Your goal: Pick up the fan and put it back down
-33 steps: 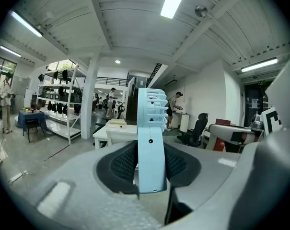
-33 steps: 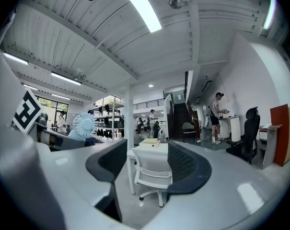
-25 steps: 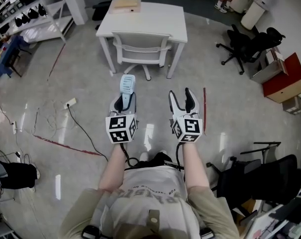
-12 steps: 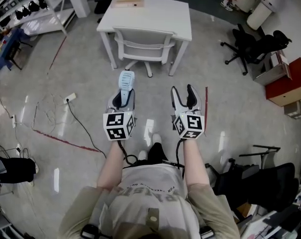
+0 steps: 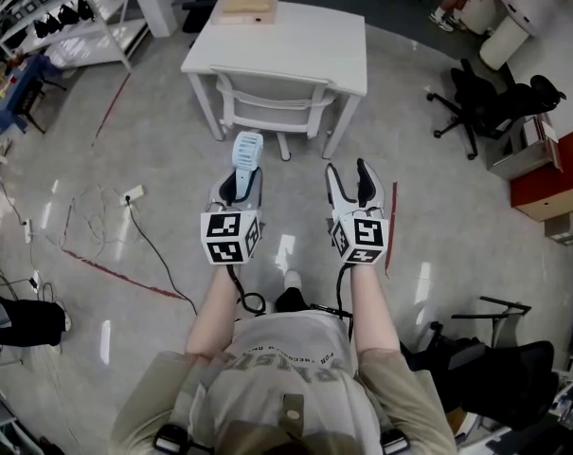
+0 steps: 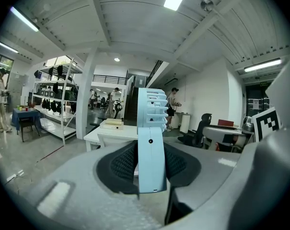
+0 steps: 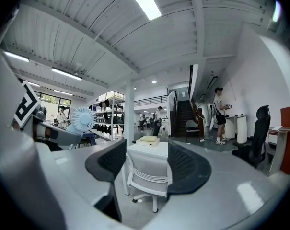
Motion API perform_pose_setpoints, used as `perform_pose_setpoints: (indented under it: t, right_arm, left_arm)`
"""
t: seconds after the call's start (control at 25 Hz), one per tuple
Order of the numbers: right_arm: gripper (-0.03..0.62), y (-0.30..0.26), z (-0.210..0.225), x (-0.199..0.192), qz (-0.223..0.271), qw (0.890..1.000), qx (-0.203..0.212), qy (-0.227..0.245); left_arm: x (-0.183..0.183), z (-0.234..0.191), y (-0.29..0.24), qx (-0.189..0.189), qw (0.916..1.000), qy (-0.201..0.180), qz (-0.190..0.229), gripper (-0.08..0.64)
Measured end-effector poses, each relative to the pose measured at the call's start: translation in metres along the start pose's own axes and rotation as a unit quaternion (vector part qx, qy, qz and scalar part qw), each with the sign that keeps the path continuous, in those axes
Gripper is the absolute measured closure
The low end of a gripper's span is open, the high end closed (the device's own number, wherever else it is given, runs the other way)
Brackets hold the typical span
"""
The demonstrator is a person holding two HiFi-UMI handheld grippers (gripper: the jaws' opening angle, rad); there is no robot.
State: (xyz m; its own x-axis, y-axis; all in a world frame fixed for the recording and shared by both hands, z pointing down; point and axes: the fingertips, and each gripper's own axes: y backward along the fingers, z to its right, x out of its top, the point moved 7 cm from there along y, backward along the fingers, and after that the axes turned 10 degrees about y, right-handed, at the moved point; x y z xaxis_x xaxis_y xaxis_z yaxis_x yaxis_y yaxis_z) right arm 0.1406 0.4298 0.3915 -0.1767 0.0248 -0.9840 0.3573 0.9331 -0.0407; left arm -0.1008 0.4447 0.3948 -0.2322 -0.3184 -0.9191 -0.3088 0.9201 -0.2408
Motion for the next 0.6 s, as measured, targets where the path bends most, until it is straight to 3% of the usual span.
perform_pose_setpoints:
  t: [0.24, 0.6]
  right_arm:
    - [0.341, -0.04, 0.034, 0.006, 0.01, 0.999, 0.018, 0.026]
    - [0.341, -0.068, 0.068, -0.001, 0.014, 0.999, 0.036, 0.024]
  left_arm:
    - [0.013, 0.012, -0.048, 0.004, 1.0, 0.0, 0.004, 0.434]
    - [0.016, 0.024, -0.083, 0.021, 0.9998, -0.001, 0.008, 0.434]
